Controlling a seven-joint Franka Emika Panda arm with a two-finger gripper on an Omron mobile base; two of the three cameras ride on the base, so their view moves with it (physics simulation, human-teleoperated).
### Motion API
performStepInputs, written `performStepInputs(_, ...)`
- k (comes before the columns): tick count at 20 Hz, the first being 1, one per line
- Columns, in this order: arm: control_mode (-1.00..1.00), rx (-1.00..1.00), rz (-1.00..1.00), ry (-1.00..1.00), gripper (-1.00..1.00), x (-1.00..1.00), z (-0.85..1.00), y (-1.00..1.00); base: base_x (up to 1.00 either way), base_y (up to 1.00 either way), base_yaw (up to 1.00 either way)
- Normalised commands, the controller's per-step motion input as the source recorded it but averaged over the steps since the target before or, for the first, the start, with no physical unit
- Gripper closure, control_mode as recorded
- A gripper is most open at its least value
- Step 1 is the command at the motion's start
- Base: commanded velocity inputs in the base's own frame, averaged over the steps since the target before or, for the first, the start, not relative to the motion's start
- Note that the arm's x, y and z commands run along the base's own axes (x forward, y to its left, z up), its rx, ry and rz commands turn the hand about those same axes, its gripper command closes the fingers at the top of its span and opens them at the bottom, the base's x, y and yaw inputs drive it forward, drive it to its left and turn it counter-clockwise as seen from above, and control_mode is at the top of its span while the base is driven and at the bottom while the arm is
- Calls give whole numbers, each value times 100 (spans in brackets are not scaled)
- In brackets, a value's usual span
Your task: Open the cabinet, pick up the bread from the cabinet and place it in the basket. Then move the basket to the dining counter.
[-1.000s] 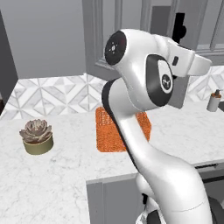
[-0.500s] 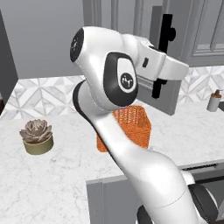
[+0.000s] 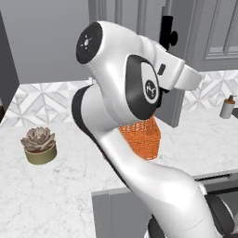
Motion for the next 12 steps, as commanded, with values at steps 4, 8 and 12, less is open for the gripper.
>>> performStepInputs(4,-100,3,18,6,-100,39,-6,21,0,0,0)
performStepInputs(8,-100,-1,1,2,-100,21,-1,49,0,0,0)
performStepInputs(12,-100,-1,0,0,-100,0,0,25,0,0,0)
